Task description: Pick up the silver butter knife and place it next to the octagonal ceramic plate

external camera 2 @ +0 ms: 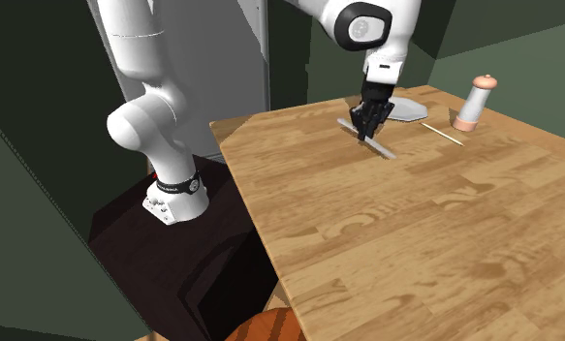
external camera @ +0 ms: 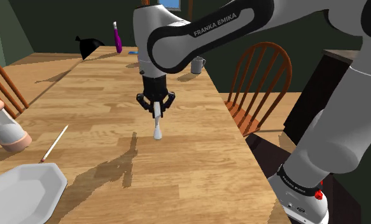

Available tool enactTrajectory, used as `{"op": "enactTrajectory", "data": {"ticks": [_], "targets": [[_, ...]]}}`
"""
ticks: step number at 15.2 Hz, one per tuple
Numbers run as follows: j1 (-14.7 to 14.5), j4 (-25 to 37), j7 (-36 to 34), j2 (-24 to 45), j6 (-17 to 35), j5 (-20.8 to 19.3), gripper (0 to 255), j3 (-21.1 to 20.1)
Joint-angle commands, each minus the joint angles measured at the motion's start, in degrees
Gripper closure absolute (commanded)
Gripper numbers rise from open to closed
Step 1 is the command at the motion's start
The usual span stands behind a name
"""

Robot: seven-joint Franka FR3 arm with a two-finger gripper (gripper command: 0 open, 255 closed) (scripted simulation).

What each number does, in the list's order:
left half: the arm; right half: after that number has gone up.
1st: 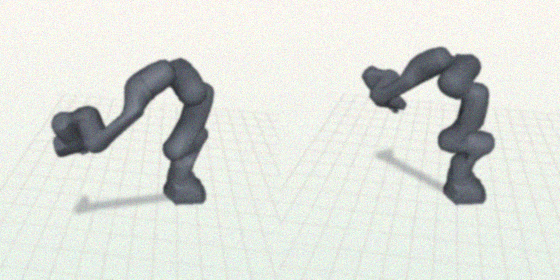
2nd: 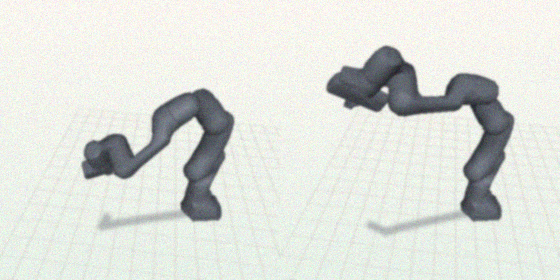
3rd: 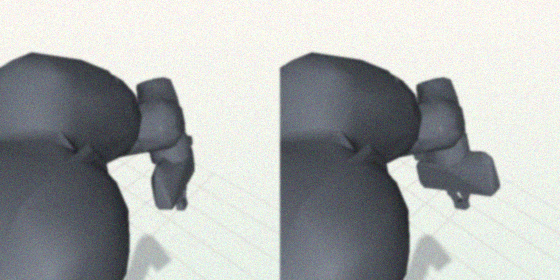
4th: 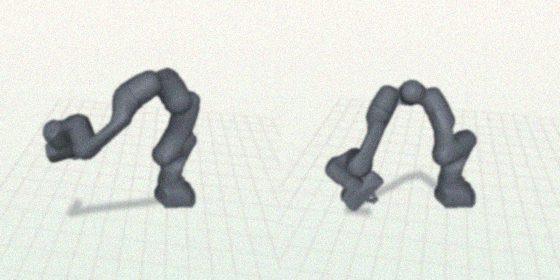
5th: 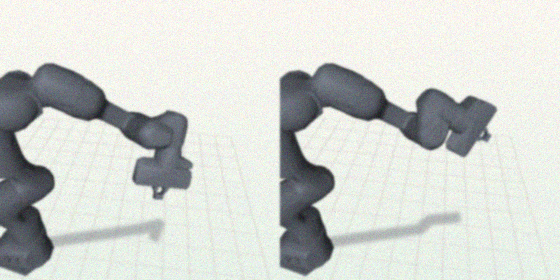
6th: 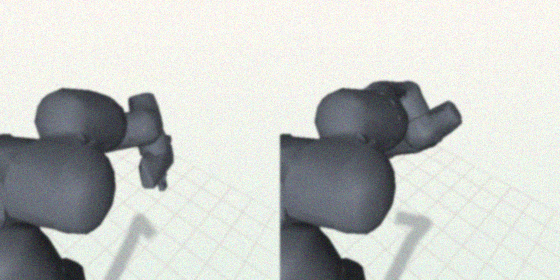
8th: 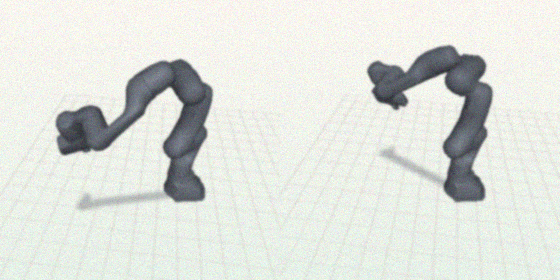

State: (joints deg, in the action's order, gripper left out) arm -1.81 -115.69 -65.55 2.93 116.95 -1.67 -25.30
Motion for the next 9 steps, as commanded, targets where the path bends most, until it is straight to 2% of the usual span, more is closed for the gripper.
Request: {"op": "enactTrajectory", "data": {"ticks": [1, 9], "targets": [[-1.7, 2.5, -3.7, 2.4, -0.3, -1.2, 255, -1.4], [-9.6, 16.0, -15.9, 13.7, -4.3, -7.1, 255, -4.4]]}}
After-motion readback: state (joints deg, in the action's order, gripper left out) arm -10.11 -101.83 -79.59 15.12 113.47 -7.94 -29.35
